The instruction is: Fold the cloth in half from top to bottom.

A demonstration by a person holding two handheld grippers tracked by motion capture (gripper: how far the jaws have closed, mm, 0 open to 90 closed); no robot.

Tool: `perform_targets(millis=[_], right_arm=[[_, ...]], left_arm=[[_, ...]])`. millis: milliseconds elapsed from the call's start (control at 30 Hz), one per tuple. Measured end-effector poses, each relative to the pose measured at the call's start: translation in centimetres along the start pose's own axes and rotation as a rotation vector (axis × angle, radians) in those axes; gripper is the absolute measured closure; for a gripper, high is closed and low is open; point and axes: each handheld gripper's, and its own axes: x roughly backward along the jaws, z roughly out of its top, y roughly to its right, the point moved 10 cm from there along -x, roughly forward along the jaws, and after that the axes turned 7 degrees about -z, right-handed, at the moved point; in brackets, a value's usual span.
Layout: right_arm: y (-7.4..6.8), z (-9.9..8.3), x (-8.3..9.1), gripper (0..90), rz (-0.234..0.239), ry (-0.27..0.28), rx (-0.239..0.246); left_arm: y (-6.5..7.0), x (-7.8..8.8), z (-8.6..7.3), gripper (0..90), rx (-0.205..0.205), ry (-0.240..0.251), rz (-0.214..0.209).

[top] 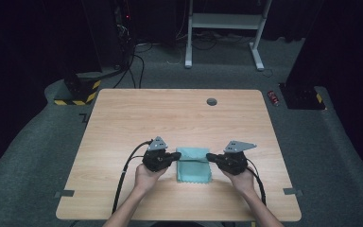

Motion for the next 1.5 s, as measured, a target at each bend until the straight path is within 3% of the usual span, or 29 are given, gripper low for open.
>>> perform_targets(millis=[467, 767, 1500], right_arm=[[-0.8, -1.1, 0.3, 88.9, 0.023, -0.014, 0.01], [-1.1, -2.6, 0.0, 88.8, 0.021, -0.045, 0.039], [-1.9, -4.8, -0.2, 87.9, 0.066, -0.095, 0.052]], left_arm=[[0.7, -0.3, -1.1, 89.0, -0.041, -0.04, 0.012], [1.3, -0.8, -2.3, 89.0, -0.047, -0.065, 0.008], [2.3, -1.5, -4.7, 88.4, -0.061, -0.116, 0.008]])
